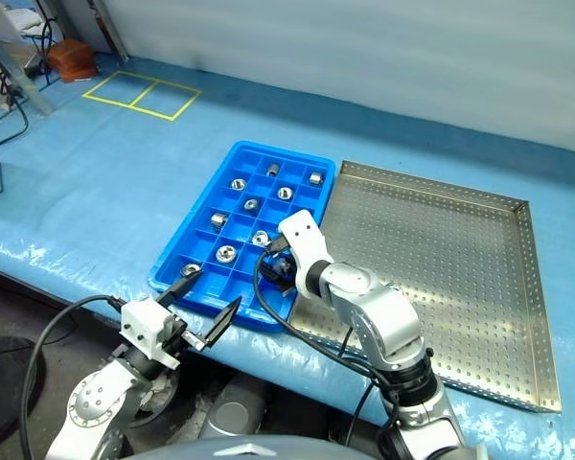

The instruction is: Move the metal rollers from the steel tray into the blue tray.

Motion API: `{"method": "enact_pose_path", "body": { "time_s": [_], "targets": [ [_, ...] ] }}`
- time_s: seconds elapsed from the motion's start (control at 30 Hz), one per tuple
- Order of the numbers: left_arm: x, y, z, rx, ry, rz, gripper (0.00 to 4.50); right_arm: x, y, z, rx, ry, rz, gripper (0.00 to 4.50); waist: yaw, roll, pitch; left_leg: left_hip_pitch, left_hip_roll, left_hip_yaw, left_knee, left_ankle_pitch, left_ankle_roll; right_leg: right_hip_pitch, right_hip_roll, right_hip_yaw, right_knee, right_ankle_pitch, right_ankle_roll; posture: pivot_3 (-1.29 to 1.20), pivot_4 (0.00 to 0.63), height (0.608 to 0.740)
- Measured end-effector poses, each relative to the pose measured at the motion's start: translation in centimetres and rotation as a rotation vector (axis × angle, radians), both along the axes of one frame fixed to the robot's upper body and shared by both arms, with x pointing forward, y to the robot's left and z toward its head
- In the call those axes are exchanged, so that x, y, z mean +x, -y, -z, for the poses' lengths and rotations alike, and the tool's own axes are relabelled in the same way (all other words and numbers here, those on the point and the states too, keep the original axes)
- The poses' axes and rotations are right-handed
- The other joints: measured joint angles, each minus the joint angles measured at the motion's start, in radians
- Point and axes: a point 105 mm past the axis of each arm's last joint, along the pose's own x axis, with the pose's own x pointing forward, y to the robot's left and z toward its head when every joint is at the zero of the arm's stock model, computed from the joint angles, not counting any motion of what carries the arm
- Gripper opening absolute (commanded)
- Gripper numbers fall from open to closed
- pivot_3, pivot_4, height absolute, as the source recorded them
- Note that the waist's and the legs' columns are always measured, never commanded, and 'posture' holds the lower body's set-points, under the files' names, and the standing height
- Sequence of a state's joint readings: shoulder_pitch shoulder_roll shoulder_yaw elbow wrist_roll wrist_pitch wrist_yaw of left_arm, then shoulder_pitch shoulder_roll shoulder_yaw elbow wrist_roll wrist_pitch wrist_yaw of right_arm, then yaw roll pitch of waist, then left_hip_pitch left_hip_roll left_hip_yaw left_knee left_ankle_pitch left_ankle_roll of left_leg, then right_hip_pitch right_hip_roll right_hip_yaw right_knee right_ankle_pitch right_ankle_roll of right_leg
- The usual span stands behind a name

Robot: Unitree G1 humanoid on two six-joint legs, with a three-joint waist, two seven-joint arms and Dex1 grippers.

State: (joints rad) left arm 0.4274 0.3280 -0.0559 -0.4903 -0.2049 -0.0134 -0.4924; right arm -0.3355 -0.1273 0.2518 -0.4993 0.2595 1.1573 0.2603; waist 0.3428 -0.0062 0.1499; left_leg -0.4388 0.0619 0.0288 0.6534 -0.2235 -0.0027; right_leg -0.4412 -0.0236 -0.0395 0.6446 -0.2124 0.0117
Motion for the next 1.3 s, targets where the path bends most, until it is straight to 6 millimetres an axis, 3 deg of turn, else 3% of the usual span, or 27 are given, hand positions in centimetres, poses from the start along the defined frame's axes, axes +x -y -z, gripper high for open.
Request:
{"method": "enact_pose_path", "body": {
  "time_s": [0.2, 0.4, 0.7, 0.9, 1.07, 1.27, 1.3],
  "targets": [
    [0.4, 0.4, -0.3, 0.012, 0.014, 0.062, 4.5, 0.6, 2.4, -1.7, 0.044, 0.07, 0.137, 4.3, -0.018, 0.0, 0.0, -0.001, 0.0, 0.0, 0.001, 0.0, 0.0, 0.0, 0.0, 0.0, 0.0, 0.0, 0.0, 0.32, 0.15, 0.74],
    [1.6, 2.0, -1.2, 0.019, 0.029, 0.149, 4.5, 0.5, 5.8, -2.0, 0.051, 0.098, 0.299, 4.3, -0.067, 0.001, -0.001, 0.0, 0.0, -0.001, 0.002, 0.0, 0.0, 0.002, 0.0, 0.0, 0.001, 0.001, 0.001, 0.22, 0.15, 0.74],
    [3.4, 4.9, -3.5, 0.007, 0.034, 0.348, 4.5, -1.0, 8.5, 0.1, 0.028, 0.056, 0.462, 4.3, -0.238, 0.001, -0.001, 0.009, -0.001, -0.004, 0.004, 0.0, 0.001, 0.013, 0.001, 0.001, 0.0, 0.001, 0.001, 0.1, 0.15, 0.74],
    [3.3, 6.3, -3.3, -0.01, -0.005, 0.432, 4.5, -0.9, 8.6, 2.2, 0.05, 0.005, 0.526, 4.3, -0.308, 0.001, -0.001, 0.012, 0.0, -0.004, 0.004, 0.001, 0.001, 0.013, 0.003, 0.004, 0.004, 0.001, 0.001, 0.09, 0.15, 0.74],
    [3.3, 6.6, -3.0, -0.011, -0.027, 0.438, 4.5, -0.5, 8.0, 4.1, 0.057, -0.044, 0.525, 4.3, -0.316, 0.001, -0.001, 0.012, 0.0, -0.003, 0.004, 0.001, 0.001, 0.013, 0.003, 0.005, 0.004, 0.001, 0.001, 0.09, 0.15, 0.74],
    [3.1, 7.0, -2.7, -0.022, -0.048, 0.436, 4.5, 0.9, 7.2, 4.2, 0.057, -0.024, 0.505, 4.3, -0.315, 0.001, -0.001, 0.012, -0.001, -0.001, 0.005, 0.0, 0.002, 0.012, 0.003, 0.008, 0.004, 0.001, 0.002, 0.13, 0.15, 0.74],
    [3.1, 7.0, -2.6, -0.026, -0.052, 0.433, 4.5, 1.0, 7.2, 4.4, 0.053, -0.026, 0.506, 4.12, -0.314, 0.001, -0.001, 0.012, -0.001, -0.001, 0.005, 0.0, 0.002, 0.012, 0.003, 0.008, 0.004, 0.001, 0.002, 0.13, 0.15, 0.74]
  ]
}}
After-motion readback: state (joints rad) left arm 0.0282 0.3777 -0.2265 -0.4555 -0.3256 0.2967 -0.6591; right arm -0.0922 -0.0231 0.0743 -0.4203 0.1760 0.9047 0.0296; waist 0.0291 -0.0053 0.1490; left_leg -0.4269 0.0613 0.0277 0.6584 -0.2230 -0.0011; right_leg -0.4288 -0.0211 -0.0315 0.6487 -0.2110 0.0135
